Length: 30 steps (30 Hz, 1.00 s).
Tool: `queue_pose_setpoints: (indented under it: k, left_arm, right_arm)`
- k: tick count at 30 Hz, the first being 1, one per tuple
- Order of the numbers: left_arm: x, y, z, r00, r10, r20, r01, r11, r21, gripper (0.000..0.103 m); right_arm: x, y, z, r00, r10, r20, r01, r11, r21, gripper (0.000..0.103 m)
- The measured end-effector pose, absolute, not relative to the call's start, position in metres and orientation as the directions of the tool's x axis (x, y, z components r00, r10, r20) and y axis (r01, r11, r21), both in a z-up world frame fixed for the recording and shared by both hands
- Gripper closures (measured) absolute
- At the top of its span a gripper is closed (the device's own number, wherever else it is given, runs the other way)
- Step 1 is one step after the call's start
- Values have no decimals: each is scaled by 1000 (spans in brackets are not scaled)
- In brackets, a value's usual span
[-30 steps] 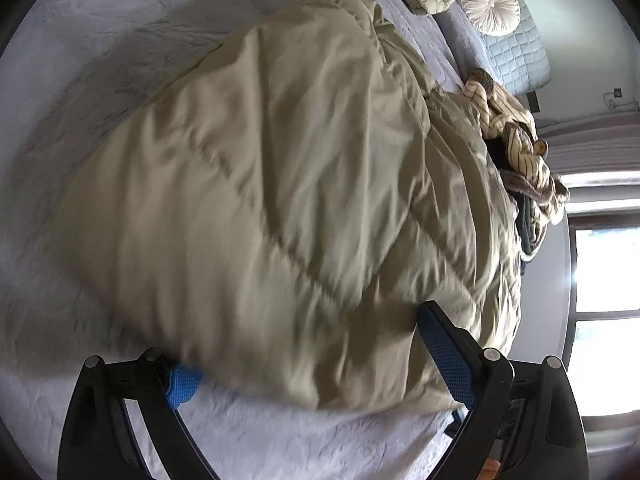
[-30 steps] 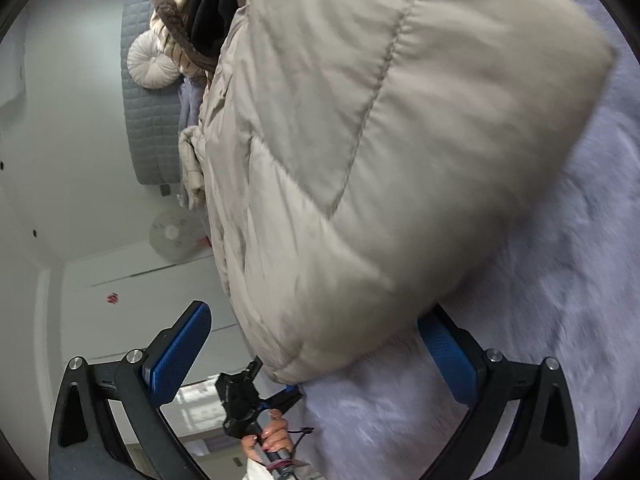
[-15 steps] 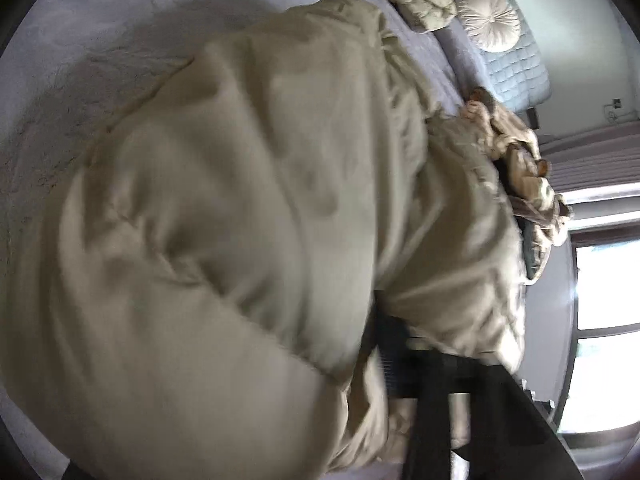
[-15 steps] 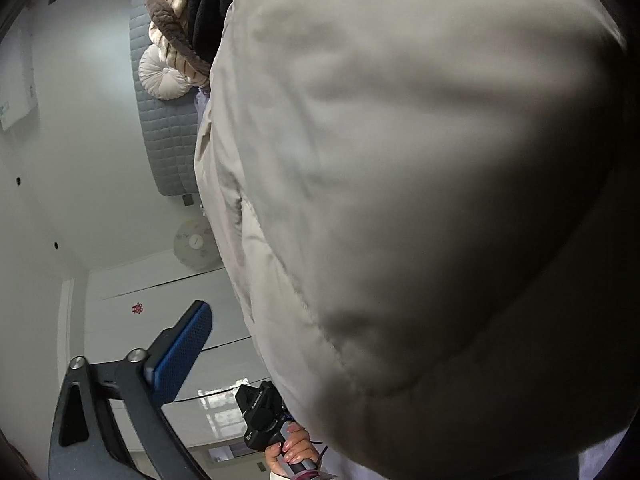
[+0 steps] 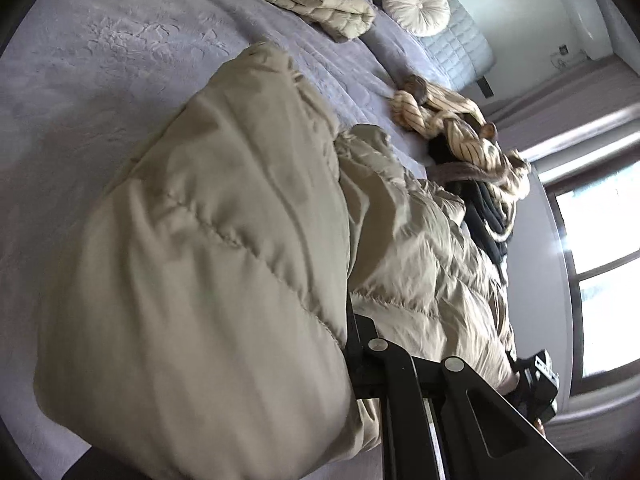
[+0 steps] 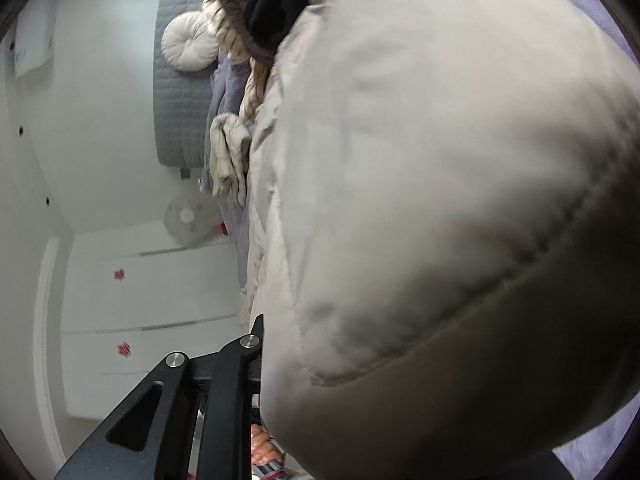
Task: Fold large clothes
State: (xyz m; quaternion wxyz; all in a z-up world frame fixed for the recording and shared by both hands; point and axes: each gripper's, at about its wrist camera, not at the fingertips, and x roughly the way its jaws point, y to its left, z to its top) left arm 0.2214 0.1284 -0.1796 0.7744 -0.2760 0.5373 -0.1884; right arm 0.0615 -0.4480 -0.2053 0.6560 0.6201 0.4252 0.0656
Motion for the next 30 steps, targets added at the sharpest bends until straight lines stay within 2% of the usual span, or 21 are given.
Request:
queue_pose_setpoints:
  k: [7,15,17,18,20,21,23,27,30]
  left_arm:
    - [153,153,-181,245,-595,-766,-2,790,-614,88]
    - [80,187,-205,108,-566,-817,-11,821,-571,88]
    - [73,189,-215,83,-541,-837,-28,838,-545,87]
    - [71,190,-218,74,-530,-845,-40,845,-534,83]
    - [71,188,-221,62,-488,-870,-53,869,-492,69]
    - [70,189,-219,57,-450,-891,-52,890,-452,56]
    - [67,194,-213,51,-412,-910,-30,910,-413,55]
    - [58,212,-187,49,-365,-930,25,931,-364,54]
    - [59,229,-167,91,-319,-943,17,948,-319,54]
  right_arm:
    - [4,-432,-188,564,652,-507,479,241,844,80]
    - [-63,-428,-206,512,668,-540,570,206,795,80]
    - [-67,-426,-215,499,661,-561,597,208,775,77]
    - [-66,-427,-218,492,658,-571,609,209,765,76]
    - [-64,-430,-217,468,653,-596,633,223,741,66]
    - [-62,-432,-214,450,653,-608,641,237,730,64]
    - [-58,-435,-205,403,656,-638,651,285,704,53]
    - [-61,-451,-178,315,612,-726,648,420,635,50]
    - [-70,-479,-155,288,475,-832,689,500,524,50]
